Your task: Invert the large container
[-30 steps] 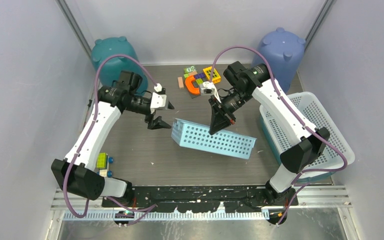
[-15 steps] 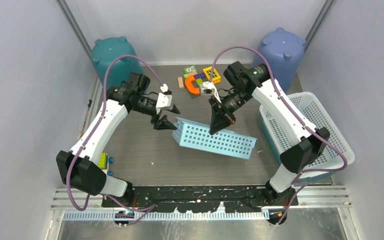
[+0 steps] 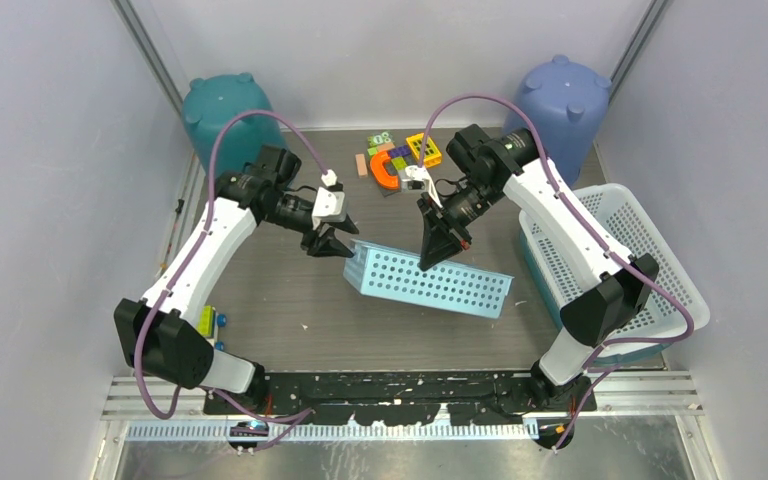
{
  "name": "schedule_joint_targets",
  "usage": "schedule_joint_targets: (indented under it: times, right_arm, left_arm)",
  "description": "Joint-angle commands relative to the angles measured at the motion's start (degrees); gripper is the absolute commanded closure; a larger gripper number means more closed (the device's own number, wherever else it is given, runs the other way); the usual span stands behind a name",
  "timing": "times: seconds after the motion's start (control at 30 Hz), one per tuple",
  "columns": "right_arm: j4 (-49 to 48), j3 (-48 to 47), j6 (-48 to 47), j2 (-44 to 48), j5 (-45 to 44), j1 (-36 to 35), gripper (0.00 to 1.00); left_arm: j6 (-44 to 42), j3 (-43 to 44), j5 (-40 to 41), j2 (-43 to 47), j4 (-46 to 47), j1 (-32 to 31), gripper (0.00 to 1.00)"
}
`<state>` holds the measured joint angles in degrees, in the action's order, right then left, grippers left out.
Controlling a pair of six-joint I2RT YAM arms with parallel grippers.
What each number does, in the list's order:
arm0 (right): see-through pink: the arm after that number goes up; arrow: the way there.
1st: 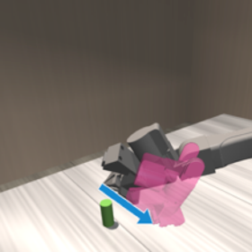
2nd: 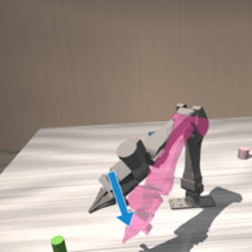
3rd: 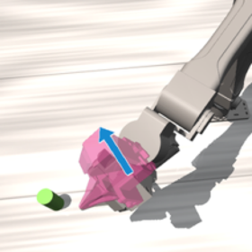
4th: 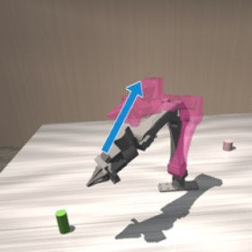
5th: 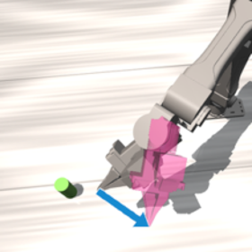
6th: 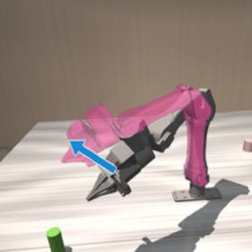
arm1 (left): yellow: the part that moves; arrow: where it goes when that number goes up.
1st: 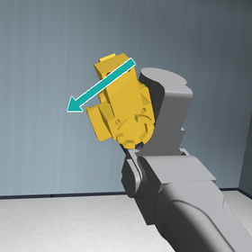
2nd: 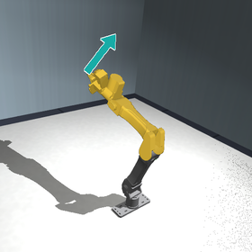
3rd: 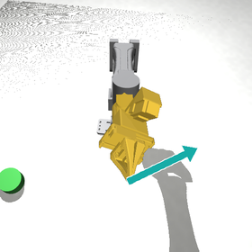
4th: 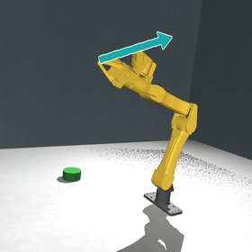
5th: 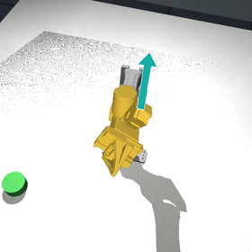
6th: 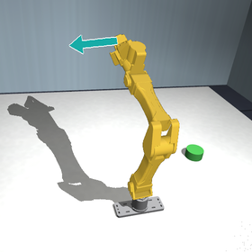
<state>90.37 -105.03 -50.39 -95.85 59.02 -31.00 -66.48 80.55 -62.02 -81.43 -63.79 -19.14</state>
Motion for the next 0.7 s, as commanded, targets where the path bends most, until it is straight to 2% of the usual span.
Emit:
schedule_joint_targets:
  times: [0.0,0.27,0.67]
  right_arm:
    - [8.9,-0.3,-1.3,1.5,2.6,-0.3,0.99]
    - [8.9,-0.5,-1.1,0.4,4.0,-0.2,0.99]
    - [8.9,-1.9,-0.7,-1.7,3.9,0.0,0.99]
  left_arm:
    - [1.1,0.8,-3.2,0.1,2.0,-0.1,0.52]
    - [11.8,-4.4,-2.4,0.7,15.3,-0.3,0.56]
    - [18.9,-8.3,-3.2,2.2,21.4,-0.4,0.68]
